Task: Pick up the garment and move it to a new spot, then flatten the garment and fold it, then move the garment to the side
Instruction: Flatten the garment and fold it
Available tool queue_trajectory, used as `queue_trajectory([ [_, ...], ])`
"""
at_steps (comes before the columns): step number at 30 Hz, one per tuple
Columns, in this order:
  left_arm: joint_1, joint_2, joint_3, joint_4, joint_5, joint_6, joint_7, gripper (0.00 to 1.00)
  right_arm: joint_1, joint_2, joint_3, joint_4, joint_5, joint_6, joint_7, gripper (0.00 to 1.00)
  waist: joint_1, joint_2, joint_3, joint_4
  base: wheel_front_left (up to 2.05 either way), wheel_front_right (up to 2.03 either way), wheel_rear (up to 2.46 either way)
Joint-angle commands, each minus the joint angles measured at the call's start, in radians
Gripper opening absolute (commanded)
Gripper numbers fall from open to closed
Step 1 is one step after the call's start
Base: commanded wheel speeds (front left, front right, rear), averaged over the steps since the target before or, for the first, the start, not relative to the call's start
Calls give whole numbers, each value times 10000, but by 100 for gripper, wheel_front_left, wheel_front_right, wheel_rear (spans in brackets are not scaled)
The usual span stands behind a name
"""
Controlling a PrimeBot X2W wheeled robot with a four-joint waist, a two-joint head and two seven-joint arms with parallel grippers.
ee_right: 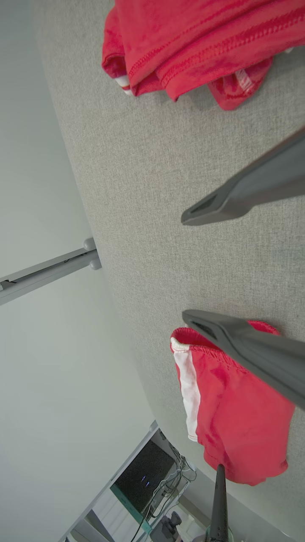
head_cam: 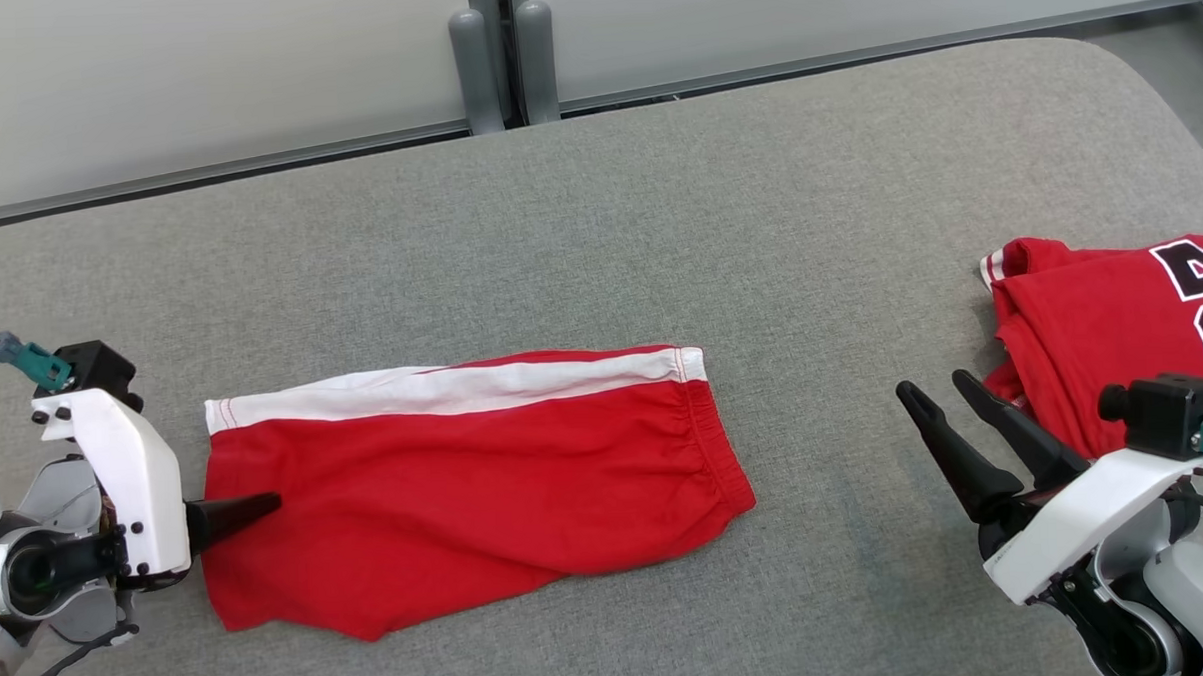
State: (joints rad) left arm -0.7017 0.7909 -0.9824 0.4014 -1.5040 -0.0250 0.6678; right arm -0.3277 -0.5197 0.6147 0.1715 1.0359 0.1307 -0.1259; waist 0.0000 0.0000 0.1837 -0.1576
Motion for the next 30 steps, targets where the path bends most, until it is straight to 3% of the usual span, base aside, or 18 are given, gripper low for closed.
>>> queue_trajectory([
  [1,81,17,4,139,87,45,-84,100,135,-2,-130,-69,-142,2,60,100,0,0,-60,42,0,0,0],
  [5,-136,169,78,330,476,-22,-519,100,305,73,-392,-209,-378,2,137,100,0,0,-224,169,0,0,0],
  [13,-382,633,687,-360,1819,98,-3240,100,492,164,-858,-352,-1176,2,9,100,0,0,-517,518,0,0,0],
  [19,208,752,1221,-1416,2719,1134,-5911,100,673,264,-1772,-424,-2674,2,-775,100,0,0,-695,956,0,0,0],
  [24,1154,648,1733,-2447,3265,2177,-8309,100,965,752,-2872,-429,-3872,2,-1053,100,0,0,-844,1307,0,0,0],
  [30,2614,-62,2842,-3276,4223,3334,-9325,100,1490,1485,-3954,-560,-5150,2,-1248,100,0,0,-1047,1547,0,0,0],
])
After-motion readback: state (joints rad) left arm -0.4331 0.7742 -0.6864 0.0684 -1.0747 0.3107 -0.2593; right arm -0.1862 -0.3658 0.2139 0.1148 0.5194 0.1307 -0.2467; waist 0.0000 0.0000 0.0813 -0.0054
